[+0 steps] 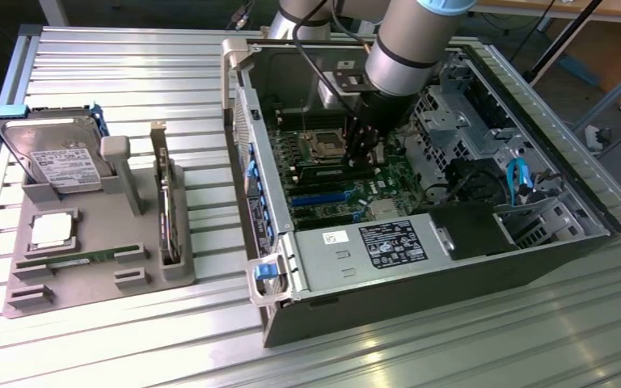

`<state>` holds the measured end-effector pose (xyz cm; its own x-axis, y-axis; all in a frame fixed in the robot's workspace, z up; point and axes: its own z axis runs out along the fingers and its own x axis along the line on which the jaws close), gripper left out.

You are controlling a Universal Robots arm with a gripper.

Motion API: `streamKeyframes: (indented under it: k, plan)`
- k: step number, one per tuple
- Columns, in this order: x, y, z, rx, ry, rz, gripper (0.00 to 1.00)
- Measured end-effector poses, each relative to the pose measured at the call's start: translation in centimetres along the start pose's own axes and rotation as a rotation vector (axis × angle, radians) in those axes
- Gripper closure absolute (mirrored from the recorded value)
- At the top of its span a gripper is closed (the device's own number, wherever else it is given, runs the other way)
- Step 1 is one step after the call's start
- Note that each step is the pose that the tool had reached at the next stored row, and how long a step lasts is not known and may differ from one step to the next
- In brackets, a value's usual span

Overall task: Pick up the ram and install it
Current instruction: 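Insert the ram into the slot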

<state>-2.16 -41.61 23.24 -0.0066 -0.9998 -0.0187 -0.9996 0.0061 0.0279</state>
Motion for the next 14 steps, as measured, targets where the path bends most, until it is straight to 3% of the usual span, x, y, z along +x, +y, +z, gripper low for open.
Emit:
streamKeyframes:
  k: [14]
  plan:
    - [0.00, 0.00, -0.09, 0.0001, -0.0002, 0.000, 0.87]
